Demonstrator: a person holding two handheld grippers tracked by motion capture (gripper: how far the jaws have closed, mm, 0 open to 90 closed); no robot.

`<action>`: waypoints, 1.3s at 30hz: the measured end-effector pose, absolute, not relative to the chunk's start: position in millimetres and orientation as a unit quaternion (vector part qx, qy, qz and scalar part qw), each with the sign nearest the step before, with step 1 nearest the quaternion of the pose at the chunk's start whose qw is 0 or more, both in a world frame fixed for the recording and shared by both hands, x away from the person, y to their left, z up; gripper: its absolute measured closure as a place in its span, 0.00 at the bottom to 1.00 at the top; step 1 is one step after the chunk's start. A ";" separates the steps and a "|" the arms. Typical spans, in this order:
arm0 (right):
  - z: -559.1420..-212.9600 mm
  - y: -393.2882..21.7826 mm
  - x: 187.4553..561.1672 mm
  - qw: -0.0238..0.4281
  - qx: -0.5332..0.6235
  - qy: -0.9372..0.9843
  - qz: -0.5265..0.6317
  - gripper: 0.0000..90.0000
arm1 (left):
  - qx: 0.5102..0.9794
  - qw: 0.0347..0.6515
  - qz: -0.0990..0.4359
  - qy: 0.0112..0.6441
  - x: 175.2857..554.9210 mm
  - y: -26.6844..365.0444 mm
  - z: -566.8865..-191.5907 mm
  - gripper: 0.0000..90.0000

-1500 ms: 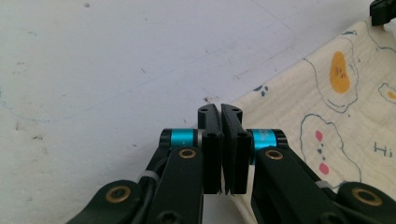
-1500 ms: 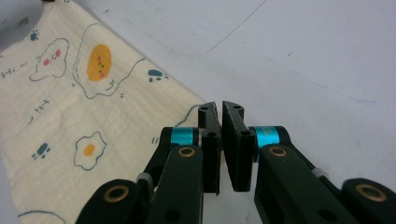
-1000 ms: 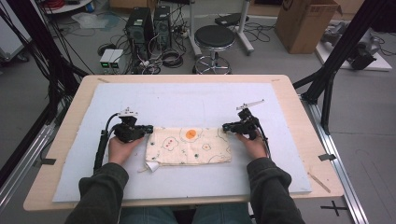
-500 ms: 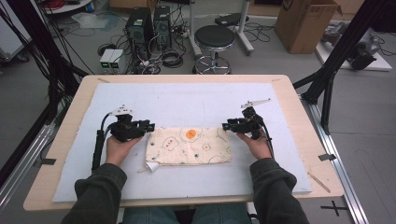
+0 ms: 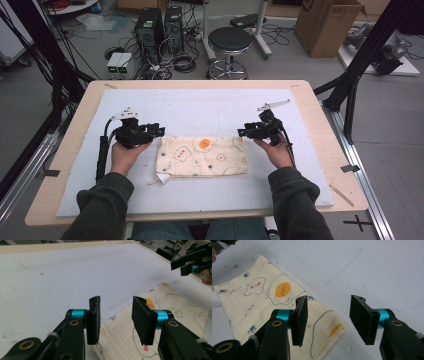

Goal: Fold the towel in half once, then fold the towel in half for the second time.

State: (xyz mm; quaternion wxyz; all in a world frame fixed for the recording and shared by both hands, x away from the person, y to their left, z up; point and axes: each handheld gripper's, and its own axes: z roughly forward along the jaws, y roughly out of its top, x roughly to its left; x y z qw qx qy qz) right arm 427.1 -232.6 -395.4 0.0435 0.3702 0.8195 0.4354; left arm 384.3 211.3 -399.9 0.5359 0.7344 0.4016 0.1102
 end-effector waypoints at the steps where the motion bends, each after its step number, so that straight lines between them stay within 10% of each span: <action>1: -395.2 -232.1 426.6 0.043 0.372 0.819 0.434 0.53 | 0.736 0.535 0.111 0.399 384.3 210.8 -399.6 0.65; 39: -410.4 -227.2 433.8 0.035 0.382 0.821 0.423 0.59 | 0.769 0.454 0.110 0.435 399.8 198.4 -425.7 0.61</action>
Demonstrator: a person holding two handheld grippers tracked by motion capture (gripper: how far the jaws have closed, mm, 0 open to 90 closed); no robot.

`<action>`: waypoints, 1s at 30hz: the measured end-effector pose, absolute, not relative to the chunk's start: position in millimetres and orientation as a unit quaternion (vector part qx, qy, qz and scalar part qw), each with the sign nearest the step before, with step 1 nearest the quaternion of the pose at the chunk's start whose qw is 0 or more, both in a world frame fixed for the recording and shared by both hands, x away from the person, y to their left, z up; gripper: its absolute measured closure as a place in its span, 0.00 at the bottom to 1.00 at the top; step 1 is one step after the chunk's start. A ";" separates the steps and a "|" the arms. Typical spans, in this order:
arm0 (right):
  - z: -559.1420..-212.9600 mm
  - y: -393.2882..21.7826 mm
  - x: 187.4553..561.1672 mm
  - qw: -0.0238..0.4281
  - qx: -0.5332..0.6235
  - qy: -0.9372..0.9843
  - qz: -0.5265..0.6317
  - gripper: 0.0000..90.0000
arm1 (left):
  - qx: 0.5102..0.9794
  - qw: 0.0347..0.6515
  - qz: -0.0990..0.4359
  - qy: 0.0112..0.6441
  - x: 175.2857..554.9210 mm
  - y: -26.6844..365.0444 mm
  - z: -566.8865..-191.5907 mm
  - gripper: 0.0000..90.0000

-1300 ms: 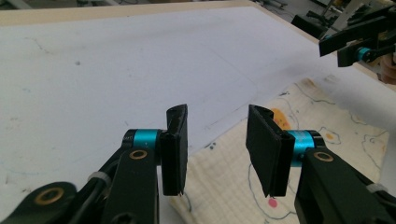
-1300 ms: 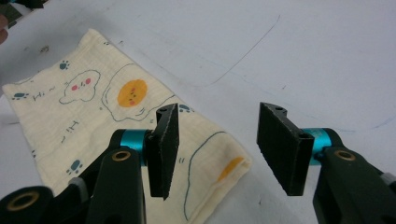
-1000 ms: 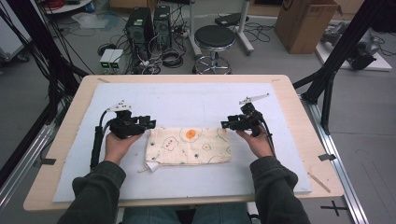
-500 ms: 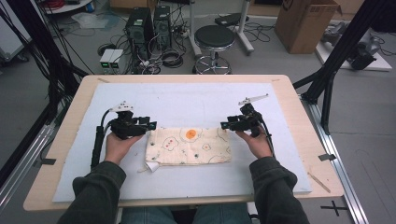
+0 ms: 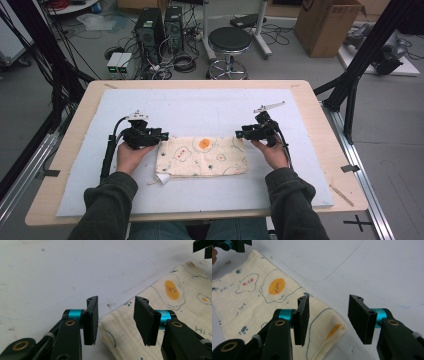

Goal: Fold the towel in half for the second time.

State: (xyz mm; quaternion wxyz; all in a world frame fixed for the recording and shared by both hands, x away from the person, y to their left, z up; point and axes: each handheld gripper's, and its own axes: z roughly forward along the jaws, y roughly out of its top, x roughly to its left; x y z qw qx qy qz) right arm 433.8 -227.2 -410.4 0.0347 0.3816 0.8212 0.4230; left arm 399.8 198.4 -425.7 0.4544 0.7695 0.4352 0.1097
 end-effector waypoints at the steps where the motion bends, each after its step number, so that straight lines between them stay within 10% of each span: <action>1: -411.7 -228.7 434.6 0.029 0.387 0.819 0.423 0.61 | 0.769 0.451 0.109 0.439 400.8 197.9 -427.3 0.61; 7: -420.0 -227.7 441.0 0.011 0.394 0.820 0.414 0.65 | 0.772 0.433 0.087 0.457 406.4 198.9 -436.3 0.58; 19: -435.2 -220.2 446.3 -0.008 0.397 0.839 0.373 0.91 | 0.805 0.407 0.079 0.425 402.9 193.9 -438.2 0.92; 30: -426.4 -223.4 445.6 0.009 0.390 0.836 0.385 0.94 | 0.773 0.448 0.105 0.436 402.4 202.9 -427.7 0.95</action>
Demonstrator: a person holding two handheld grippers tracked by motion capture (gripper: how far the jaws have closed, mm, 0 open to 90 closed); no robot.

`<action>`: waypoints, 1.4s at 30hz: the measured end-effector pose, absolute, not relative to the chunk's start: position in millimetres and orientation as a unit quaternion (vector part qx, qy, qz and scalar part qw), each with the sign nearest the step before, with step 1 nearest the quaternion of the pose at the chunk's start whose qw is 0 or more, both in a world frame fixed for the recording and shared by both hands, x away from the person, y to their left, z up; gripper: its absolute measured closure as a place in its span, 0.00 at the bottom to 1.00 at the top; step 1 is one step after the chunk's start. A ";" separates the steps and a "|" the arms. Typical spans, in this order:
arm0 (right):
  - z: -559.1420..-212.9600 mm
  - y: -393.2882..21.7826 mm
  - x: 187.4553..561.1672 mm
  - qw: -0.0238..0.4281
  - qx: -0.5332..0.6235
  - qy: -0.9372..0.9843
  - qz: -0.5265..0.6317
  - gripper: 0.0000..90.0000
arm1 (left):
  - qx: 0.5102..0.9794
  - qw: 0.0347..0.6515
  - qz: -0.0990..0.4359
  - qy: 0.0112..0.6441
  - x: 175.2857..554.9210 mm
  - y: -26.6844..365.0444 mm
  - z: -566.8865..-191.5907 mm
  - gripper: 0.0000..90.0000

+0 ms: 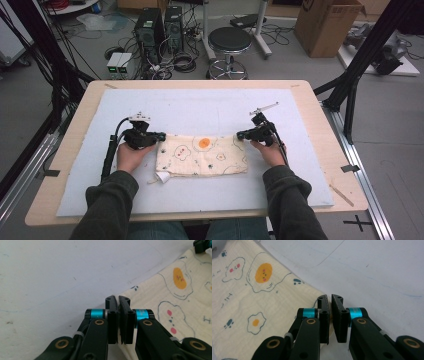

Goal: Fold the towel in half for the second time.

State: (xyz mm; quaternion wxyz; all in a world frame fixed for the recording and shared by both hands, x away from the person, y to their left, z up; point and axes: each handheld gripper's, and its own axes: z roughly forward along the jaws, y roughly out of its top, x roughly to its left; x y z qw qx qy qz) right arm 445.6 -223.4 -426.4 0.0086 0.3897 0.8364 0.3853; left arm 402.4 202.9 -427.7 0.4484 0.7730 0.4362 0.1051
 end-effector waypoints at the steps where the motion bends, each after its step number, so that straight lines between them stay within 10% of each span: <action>1: -425.2 -224.6 445.8 0.010 0.391 0.832 0.393 0.94 | 0.772 0.450 0.107 0.436 402.5 203.7 -427.3 0.95; 42: -420.4 -237.0 424.7 -0.019 0.376 0.806 0.457 0.94 | 0.776 0.483 0.127 0.384 363.8 209.6 -421.8 0.95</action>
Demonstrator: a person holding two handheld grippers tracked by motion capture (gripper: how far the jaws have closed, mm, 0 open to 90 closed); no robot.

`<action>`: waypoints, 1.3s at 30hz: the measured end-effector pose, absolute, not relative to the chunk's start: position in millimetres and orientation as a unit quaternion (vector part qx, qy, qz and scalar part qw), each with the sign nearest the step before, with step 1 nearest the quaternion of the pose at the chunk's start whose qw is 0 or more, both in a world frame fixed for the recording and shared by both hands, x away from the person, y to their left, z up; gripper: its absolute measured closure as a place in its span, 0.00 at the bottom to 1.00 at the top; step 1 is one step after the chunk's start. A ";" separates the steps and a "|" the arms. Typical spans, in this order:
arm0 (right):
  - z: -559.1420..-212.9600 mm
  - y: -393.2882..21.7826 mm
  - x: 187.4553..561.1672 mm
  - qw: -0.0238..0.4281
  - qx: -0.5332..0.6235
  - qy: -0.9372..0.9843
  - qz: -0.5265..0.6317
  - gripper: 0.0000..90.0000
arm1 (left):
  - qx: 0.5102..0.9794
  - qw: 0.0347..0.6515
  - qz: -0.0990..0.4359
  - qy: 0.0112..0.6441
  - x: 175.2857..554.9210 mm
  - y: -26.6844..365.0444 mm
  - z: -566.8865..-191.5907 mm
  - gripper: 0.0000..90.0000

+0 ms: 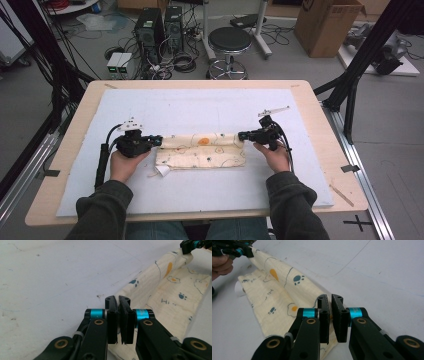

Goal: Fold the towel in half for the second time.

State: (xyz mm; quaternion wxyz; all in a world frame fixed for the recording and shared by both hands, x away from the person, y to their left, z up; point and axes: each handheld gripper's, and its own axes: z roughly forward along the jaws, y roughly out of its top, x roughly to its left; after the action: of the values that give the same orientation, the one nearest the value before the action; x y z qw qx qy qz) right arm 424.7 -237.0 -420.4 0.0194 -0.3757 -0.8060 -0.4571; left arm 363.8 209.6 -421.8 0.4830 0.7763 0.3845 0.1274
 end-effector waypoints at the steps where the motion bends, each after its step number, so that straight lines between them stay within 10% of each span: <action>1: -419.5 -236.8 423.3 0.017 -0.371 -0.807 -0.459 0.94 | 0.780 0.480 0.130 0.381 362.5 209.9 -422.1 0.95; 39: -429.9 -245.2 372.3 0.022 -0.316 -0.841 -0.439 0.88 | 0.850 0.415 0.127 0.299 317.1 198.1 -426.6 0.84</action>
State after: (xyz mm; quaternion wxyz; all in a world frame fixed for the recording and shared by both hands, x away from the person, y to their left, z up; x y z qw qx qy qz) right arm 372.3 -245.2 -429.9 0.0223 -0.3164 -0.8406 -0.4392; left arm 317.1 198.1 -426.6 0.4148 0.8501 0.2986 0.1266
